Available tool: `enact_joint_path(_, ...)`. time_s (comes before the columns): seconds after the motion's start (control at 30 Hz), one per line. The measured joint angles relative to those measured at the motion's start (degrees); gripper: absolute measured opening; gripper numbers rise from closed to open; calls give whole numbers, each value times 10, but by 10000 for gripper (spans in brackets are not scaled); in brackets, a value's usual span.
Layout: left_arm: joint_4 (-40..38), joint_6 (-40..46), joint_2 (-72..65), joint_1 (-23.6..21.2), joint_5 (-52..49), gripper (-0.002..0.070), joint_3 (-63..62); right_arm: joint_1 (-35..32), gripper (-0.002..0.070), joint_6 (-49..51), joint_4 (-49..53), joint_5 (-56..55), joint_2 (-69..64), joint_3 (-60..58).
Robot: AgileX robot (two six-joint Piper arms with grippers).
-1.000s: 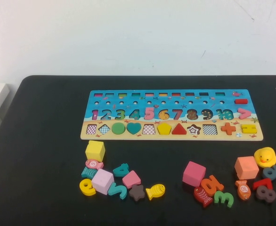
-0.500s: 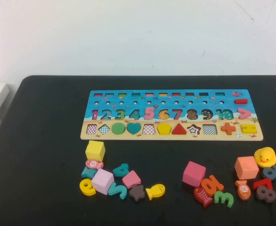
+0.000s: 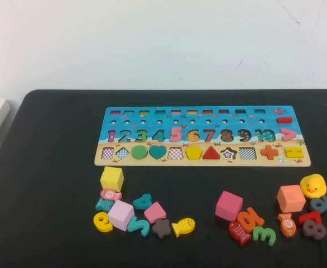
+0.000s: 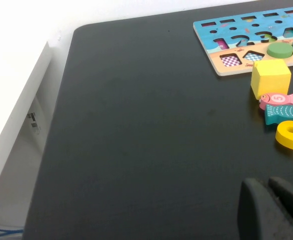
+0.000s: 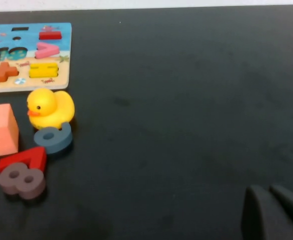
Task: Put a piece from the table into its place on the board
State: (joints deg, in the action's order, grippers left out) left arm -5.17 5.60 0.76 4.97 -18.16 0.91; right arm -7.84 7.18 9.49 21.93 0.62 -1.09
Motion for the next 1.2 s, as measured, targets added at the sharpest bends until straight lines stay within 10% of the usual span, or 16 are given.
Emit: enact_joint_path(1.2,0,-1,0,0,0,-1,0,44,19,0,0,3,0,0)
